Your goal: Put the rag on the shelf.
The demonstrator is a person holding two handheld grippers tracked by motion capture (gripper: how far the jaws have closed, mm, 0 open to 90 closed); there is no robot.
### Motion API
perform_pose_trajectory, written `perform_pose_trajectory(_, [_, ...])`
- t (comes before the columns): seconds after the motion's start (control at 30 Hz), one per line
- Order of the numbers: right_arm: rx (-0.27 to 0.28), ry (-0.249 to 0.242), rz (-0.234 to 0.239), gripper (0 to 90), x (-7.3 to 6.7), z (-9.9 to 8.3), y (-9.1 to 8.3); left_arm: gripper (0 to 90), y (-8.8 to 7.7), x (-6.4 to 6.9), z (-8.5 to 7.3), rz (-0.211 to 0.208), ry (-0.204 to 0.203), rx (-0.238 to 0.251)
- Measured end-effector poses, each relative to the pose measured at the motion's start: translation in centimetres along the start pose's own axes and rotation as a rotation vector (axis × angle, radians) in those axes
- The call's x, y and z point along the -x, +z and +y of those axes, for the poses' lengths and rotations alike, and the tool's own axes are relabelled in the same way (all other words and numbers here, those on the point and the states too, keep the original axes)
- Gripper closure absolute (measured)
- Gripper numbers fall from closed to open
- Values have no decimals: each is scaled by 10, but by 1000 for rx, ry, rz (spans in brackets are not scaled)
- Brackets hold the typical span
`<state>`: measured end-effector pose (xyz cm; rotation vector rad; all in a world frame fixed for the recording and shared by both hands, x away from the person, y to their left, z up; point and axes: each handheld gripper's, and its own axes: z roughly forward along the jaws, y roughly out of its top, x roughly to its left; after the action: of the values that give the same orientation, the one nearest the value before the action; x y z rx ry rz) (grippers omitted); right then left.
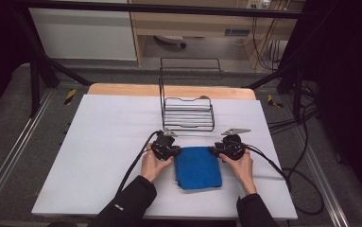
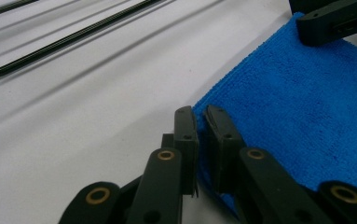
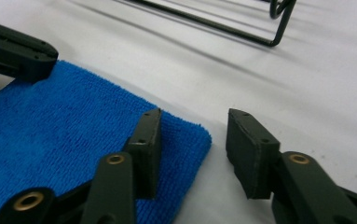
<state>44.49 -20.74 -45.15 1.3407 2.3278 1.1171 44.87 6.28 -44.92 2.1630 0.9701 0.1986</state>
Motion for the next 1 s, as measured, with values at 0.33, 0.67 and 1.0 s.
perform_pose_trajectory(0.33, [-52, 32, 41, 840, -1, 0, -4, 831, 0, -1, -2, -8, -6, 16])
perform_pose_trajectory(0.67, [2, 46, 55, 870, -5, 1, -20, 846, -9, -3, -1, -43, -40, 74])
perform_pose_trajectory(1.0, [95, 51, 79, 871, -11, 0, -46, 847, -35, 7, 2, -71, -16, 185])
